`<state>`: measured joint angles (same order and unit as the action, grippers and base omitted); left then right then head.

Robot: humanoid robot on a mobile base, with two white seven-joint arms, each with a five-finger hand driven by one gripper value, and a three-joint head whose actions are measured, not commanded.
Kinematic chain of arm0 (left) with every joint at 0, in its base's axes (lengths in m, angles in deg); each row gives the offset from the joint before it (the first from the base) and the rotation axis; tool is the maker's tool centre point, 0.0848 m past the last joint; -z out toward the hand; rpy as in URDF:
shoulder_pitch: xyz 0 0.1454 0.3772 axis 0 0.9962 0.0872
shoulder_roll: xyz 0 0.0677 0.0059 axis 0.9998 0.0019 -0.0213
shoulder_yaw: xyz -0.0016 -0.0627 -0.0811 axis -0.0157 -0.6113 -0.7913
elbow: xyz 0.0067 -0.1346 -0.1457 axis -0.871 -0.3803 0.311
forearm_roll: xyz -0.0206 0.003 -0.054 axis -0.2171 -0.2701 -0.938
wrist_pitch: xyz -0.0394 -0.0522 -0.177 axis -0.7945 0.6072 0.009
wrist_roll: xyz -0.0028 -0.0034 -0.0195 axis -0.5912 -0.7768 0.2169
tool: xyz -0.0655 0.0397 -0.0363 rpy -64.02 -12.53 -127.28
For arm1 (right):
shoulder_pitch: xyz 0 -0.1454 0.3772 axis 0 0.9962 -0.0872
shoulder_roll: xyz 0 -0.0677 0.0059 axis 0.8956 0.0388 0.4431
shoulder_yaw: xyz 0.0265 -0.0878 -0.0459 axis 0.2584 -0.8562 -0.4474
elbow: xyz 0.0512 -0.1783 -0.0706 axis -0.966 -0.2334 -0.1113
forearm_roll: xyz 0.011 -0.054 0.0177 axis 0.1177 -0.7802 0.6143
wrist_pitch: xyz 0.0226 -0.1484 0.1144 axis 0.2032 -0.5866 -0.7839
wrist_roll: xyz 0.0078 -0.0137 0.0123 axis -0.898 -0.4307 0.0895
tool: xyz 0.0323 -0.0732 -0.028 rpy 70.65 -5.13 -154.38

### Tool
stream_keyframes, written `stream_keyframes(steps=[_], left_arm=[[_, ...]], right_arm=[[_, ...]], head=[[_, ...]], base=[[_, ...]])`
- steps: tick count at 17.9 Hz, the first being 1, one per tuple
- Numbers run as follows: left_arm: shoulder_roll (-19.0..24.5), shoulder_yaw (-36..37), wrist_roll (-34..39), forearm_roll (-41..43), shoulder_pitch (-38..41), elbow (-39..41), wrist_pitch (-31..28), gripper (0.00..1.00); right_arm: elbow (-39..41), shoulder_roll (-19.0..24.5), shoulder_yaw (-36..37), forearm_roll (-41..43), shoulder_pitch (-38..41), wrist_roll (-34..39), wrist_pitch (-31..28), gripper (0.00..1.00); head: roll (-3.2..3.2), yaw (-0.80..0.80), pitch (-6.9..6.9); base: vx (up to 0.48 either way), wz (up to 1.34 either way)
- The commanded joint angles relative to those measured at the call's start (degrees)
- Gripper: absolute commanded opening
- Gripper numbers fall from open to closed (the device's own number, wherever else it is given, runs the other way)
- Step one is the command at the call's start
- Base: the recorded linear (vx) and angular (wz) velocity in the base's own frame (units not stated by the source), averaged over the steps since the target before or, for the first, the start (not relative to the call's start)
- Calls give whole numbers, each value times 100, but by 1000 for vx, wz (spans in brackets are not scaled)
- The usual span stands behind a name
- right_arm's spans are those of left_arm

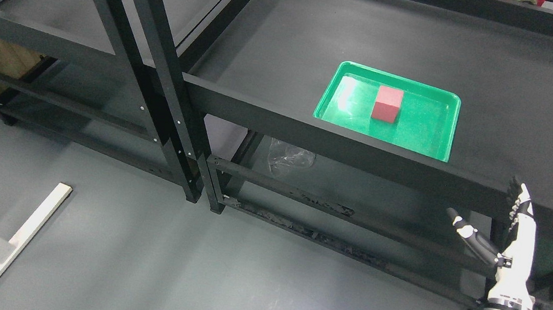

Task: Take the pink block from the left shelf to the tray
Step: 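Reach the right hand down to the pink block in the green tray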

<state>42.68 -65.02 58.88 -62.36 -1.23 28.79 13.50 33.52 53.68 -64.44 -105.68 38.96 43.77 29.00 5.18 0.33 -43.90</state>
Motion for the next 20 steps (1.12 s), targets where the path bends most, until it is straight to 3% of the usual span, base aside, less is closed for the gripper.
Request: stream_keyframes(steps=[1, 5, 8, 15, 20], left_arm=[[100, 0, 5, 9, 53, 0, 4, 100], [100, 0, 5, 9, 53, 0, 4, 100], [100, 0, 5, 9, 53, 0, 4, 100], [100, 0, 5, 9, 53, 0, 4, 100], [100, 0, 5, 9, 53, 0, 4, 100]], right_arm=[[34, -104, 138, -1014, -7, -188, 340, 100], [34, -113, 129, -1006, 19, -92, 585, 100], [34, -121, 112, -1110, -33, 22, 429, 100], [34, -261, -345, -3306, -42, 346, -363, 100], [34, -508, -345, -3344, 204, 838, -372, 100]], head=[[0, 0, 0], [0, 0, 0], [0, 0, 0], [0, 0, 0], [0, 0, 0]], base=[[317, 11], [279, 27], [263, 133], [221, 208], [162, 138]])
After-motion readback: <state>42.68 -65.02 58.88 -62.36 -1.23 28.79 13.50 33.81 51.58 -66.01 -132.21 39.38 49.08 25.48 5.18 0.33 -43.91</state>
